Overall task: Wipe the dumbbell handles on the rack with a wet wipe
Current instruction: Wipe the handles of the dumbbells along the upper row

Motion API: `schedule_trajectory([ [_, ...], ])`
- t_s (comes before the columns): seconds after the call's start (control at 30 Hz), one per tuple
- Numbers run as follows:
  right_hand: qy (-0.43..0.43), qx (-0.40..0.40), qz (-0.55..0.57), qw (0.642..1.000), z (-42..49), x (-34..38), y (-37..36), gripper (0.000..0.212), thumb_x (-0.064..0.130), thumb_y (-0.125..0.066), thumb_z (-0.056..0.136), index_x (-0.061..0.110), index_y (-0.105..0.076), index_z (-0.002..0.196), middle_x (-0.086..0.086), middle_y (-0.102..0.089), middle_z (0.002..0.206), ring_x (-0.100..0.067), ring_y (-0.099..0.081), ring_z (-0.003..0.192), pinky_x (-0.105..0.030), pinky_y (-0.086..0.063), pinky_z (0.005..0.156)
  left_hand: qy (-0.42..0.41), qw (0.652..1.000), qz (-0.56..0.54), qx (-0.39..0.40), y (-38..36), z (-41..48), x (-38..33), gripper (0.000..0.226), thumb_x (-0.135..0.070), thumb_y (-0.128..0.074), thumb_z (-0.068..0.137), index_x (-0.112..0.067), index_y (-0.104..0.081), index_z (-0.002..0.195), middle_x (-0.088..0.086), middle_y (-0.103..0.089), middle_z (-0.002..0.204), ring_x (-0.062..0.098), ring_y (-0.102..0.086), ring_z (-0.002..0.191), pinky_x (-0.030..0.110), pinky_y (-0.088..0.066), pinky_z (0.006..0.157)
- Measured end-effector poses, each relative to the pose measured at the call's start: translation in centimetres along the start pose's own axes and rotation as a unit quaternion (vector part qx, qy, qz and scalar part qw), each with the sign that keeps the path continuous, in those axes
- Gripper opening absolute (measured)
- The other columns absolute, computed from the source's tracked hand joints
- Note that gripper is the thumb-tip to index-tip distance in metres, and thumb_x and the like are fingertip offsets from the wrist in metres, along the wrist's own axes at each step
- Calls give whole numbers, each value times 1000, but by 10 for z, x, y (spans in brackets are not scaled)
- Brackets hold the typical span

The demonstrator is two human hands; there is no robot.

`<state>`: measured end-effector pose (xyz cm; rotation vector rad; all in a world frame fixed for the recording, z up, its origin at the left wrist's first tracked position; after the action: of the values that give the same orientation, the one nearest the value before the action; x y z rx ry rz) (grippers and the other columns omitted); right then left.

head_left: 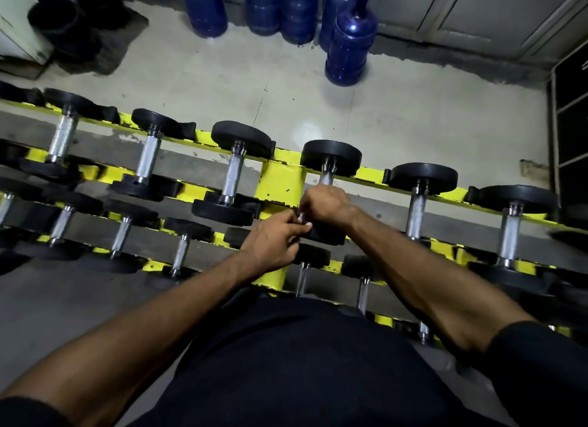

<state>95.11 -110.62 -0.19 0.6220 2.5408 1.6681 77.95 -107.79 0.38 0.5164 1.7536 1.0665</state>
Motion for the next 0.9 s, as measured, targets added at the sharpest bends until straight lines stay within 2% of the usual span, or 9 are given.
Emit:
schedule_trajectory([
  [0.17,39,60,-116,991,18,16,14,11,25,-68,85,17,-73,91,-6,-66,88,-27,-60,81,-32,-44,67,-39,999,-6,5,2,1,5,45,-18,-65,84,-24,-67,128,2,-62,110,22,-61,102,29,-51,81],
  [0.27,55,5,-6,998,2,-3,12,8,26,-73,75,20,-71,80,-2,-66,77,-24,-61,73,-28,-40,58,-44,999,-15,-6,0,2,8,44,-17,-65,83,-24,-69,126,2,-62,105,22,-60,98,30,-53,78],
  [0.33,-9,-51,130,990,-15,-24,1,8,24,-74,70,21,-66,71,5,-64,69,-19,-61,68,-29,-41,54,-53,998,-9,-12,1,4,10,43,-19,-65,82,-25,-70,125,1,-61,101,21,-60,95,29,-53,75],
  [0.43,-151,-101,324,928,-35,-54,-35,11,12,-75,67,16,-66,70,3,-67,67,-20,-65,67,-34,-52,60,-69,997,5,-16,1,5,12,43,-22,-64,80,-25,-71,123,0,-60,98,21,-59,93,34,-55,70],
  [0.5,-240,-110,451,853,-38,-58,-55,15,3,-77,69,14,-67,75,-5,-70,74,-25,-69,73,-41,-59,67,-78,997,10,-17,0,6,12,42,-24,-65,81,-24,-71,122,0,-60,97,20,-58,92,35,-55,68],
  [0.57,-295,-118,551,772,-33,-53,-64,17,-2,-77,74,10,-68,81,-7,-70,83,-22,-67,77,-34,-59,66,-77,997,14,-19,0,7,12,40,-25,-67,82,-25,-70,122,-2,-59,96,18,-57,91,33,-54,68],
  [0.63,-298,-100,594,741,-32,-47,-63,13,-4,-73,80,4,-71,90,-6,-69,87,-18,-63,80,-21,-52,61,-77,997,15,-21,1,7,12,39,-26,-68,83,-26,-71,122,-3,-60,96,17,-58,91,30,-52,68],
  [0.77,-251,34,597,761,-37,-53,-58,21,-1,-57,92,7,-74,102,-5,-70,96,-15,-60,84,-25,-50,68,-82,996,18,-22,1,9,14,37,-26,-70,82,-27,-72,119,-3,-60,95,16,-57,87,25,-44,65],
  [0.9,-237,92,575,778,-25,-53,-52,38,-10,-46,92,12,-71,111,-4,-71,100,-13,-61,80,-23,-52,66,-81,996,14,-24,2,13,14,32,-24,-70,82,-26,-74,114,-3,-61,93,16,-57,86,25,-45,67],
])
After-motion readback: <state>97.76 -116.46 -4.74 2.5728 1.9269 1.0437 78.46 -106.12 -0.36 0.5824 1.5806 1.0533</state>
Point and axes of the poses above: each hand's wrist, its own z-axis towards the middle knuckle, its own y-axis out of the back of the hand, x = y × z, the point moved 1 cm from there along z, towards the middle knuckle
